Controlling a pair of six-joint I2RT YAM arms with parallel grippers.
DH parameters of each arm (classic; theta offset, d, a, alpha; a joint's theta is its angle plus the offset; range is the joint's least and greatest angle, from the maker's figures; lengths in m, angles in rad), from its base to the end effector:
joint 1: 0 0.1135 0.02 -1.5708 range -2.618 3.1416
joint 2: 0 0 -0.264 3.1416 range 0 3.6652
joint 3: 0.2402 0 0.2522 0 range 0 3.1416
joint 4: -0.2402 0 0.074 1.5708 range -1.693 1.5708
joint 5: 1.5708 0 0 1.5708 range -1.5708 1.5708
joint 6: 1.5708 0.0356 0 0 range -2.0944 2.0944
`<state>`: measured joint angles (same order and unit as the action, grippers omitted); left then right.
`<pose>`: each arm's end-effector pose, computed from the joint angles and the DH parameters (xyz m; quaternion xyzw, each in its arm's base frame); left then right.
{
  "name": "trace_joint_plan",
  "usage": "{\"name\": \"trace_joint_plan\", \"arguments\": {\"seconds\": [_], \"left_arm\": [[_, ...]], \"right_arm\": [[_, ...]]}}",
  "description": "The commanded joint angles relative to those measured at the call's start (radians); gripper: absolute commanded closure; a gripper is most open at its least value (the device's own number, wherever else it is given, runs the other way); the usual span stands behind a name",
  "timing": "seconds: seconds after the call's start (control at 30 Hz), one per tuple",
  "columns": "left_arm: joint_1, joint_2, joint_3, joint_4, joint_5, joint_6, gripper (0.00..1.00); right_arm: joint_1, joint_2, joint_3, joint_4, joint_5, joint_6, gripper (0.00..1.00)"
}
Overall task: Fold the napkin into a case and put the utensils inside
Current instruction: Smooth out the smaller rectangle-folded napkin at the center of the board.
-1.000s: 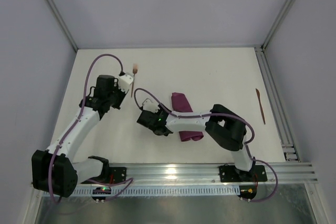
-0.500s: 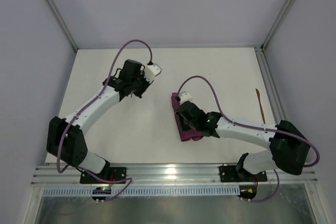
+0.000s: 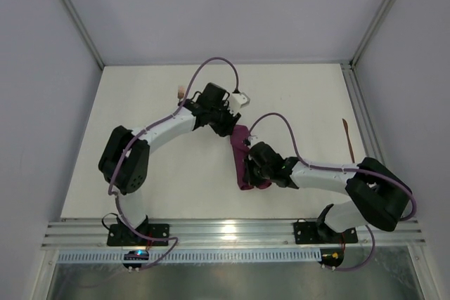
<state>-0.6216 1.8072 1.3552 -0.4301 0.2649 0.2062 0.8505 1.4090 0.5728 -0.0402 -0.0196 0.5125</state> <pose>0.3175 -0.2389 0.2335 0.4161 0.8363 -0.1906 0.3018 0.1685 0.1931 0.1483 -0.1614 0.9263 0.2215 0.2584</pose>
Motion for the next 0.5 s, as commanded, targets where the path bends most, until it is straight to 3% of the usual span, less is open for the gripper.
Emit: {"name": "trace_joint_plan", "arguments": {"seconds": [0.0, 0.2, 0.27, 0.33, 0.47], "left_arm": [[-0.038, 0.075, 0.102, 0.044, 0.077, -0.060, 0.65], [-0.036, 0.211, 0.274, -0.050, 0.051, -0.070, 0.65], [-0.038, 0.253, 0.311, -0.085, 0.013, -0.068, 0.70], [-0.036, 0.271, 0.288, -0.081, -0.013, -0.057, 0.78], [-0.035, 0.244, 0.187, -0.049, -0.013, -0.051, 0.81]], "right_arm": [[-0.002, -0.016, -0.002, 0.030, -0.037, -0.008, 0.94], [-0.021, -0.080, 0.094, -0.068, -0.060, -0.075, 0.89], [-0.031, -0.126, 0.116, -0.093, -0.043, -0.078, 0.87], [-0.063, -0.160, 0.121, -0.110, -0.034, -0.063, 0.85], [-0.159, -0.196, 0.076, -0.093, -0.026, -0.008, 0.85]]}}
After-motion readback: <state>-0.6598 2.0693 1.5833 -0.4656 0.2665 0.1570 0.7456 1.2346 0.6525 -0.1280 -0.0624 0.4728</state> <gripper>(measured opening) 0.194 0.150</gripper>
